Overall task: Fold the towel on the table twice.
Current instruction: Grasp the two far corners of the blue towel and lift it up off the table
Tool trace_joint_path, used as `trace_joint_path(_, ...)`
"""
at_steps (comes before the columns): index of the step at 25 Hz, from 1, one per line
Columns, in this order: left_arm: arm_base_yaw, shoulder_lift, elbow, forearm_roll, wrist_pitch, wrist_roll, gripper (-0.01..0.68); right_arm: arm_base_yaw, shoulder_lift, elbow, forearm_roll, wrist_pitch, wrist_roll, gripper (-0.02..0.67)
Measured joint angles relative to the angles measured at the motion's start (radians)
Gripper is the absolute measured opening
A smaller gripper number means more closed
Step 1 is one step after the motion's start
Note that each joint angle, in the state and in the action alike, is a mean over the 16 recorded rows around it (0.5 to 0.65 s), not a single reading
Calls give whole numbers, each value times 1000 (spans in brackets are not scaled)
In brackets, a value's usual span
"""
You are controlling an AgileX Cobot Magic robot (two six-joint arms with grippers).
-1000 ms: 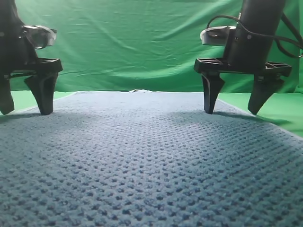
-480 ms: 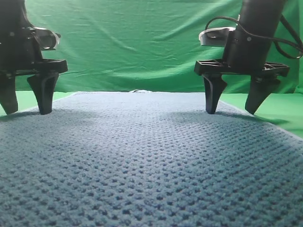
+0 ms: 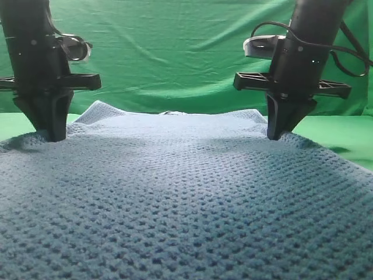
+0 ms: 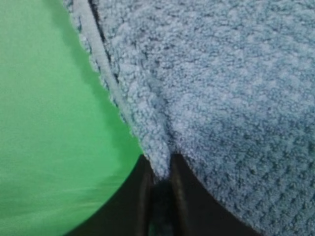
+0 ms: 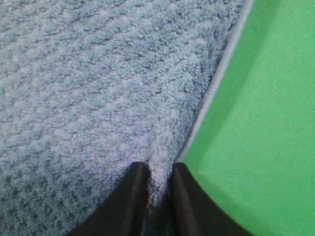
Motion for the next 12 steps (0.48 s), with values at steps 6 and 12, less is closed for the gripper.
trace_joint_path(6, -4, 22, -68, -21, 82, 0, 39, 0, 5, -43, 10, 50, 0, 13)
trace_joint_path(12, 9, 24, -183, -33, 188, 0, 0, 1, -13, -144, 5, 130, 1, 0)
